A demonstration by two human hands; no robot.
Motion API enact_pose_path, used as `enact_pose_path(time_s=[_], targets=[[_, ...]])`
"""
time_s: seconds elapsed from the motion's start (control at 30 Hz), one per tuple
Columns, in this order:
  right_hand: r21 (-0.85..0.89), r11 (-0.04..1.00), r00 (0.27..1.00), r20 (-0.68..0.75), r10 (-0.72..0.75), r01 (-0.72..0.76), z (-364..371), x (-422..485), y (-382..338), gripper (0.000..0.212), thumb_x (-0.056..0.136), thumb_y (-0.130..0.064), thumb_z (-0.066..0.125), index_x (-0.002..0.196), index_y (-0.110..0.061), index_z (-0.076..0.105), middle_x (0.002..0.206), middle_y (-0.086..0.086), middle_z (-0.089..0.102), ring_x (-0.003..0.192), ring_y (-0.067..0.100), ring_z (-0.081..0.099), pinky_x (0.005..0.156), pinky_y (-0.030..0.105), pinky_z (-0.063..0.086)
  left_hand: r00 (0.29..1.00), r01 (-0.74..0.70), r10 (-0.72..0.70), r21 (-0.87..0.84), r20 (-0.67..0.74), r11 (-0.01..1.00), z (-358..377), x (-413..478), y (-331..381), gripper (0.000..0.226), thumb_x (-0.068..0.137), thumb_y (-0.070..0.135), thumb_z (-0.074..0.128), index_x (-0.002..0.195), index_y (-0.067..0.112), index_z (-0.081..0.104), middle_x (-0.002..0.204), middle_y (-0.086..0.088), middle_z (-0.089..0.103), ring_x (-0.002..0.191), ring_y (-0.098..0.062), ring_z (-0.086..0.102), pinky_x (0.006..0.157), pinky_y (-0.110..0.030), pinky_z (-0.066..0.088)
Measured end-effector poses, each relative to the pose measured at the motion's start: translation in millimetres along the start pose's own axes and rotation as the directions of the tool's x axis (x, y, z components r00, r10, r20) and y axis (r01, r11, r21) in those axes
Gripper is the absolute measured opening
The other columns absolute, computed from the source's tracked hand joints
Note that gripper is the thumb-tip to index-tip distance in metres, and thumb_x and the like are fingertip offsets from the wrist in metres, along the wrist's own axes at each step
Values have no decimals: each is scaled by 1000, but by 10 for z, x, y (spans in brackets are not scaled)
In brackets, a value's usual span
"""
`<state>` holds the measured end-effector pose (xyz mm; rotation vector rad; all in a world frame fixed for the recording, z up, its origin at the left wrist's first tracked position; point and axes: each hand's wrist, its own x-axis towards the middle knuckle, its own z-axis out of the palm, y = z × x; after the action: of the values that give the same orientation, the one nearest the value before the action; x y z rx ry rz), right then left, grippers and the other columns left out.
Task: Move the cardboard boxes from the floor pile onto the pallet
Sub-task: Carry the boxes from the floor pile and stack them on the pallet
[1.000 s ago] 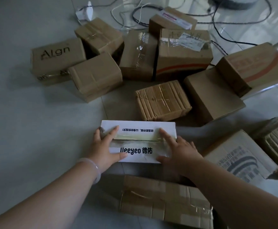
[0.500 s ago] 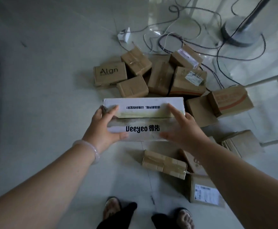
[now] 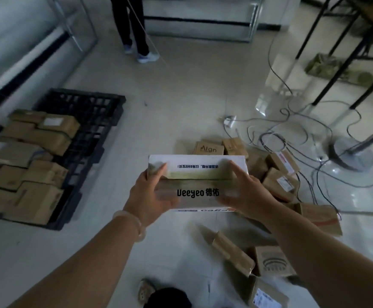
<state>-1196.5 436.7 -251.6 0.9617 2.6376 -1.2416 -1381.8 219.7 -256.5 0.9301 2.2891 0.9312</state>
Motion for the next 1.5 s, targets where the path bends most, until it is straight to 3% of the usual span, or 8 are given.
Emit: enact_pose_path(time_s=[0.17,0.3,0.37,0.43,0.7,0.93,1.2,1.5], targets=[[-19,999,999,28,-44,44,243,164,-791,106,73,-43,84,151,-53,12,146,10,39,123,28,49,93,38,53,989,38,-43,-36,-144,999,-721,-392,-302,93,74,38,82,150,41,29,145,0,33,129,-19,43,109,-41,42],[7,991,991,18,-132,132,558,575,-1592,105,71,-41,86,150,-54,17,138,8,42,108,25,54,59,10,45,960,72,-84,-53,-268,996,-1427,-494,-630,95,71,38,84,148,41,29,145,-3,32,130,-22,43,109,-43,41],[-44,986,987,9,-162,162,705,744,-2009,105,70,-47,84,148,-58,16,134,5,45,101,25,58,56,15,43,946,111,-115,-32,-304,993,-1791,-523,-818,98,66,51,80,147,45,27,142,-6,35,127,-25,44,108,-45,41],[-80,977,980,11,-197,198,813,904,-2397,106,69,-51,83,149,-57,13,137,4,43,104,24,55,69,23,48,932,134,-142,-45,-333,990,-2133,-516,-980,99,58,64,72,146,48,27,143,-7,34,127,-26,44,108,-46,41],[-55,954,955,52,-290,293,1014,1399,-3325,104,70,-45,82,148,-58,15,140,0,40,115,21,50,84,31,48,881,158,-188,-104,-435,982,-2903,-398,-1331,105,51,73,65,146,49,26,148,-2,28,136,-27,33,114,-49,34],[-110,925,927,140,-348,364,1190,2118,-3688,104,70,-53,80,146,-63,9,140,-2,37,109,15,42,83,29,42,844,225,-260,-130,-469,966,-3187,-81,-1549,94,75,43,80,151,41,24,154,-3,21,139,-28,29,115,-43,33],[-73,882,868,232,-439,465,1041,3526,-4071,104,73,-51,81,149,-56,11,142,1,36,109,14,41,87,31,41,776,257,-400,-336,-487,906,-3579,1000,-1630,93,61,45,81,142,46,35,150,0,24,135,-31,37,109,-49,41],[-29,845,788,379,-485,534,799,4943,-4418,102,75,-44,83,154,-42,19,147,6,39,131,23,42,90,29,37,701,410,-477,-247,-531,878,-3830,2105,-1634,87,76,36,80,144,48,26,156,1,16,141,-29,27,115,-42,33]])
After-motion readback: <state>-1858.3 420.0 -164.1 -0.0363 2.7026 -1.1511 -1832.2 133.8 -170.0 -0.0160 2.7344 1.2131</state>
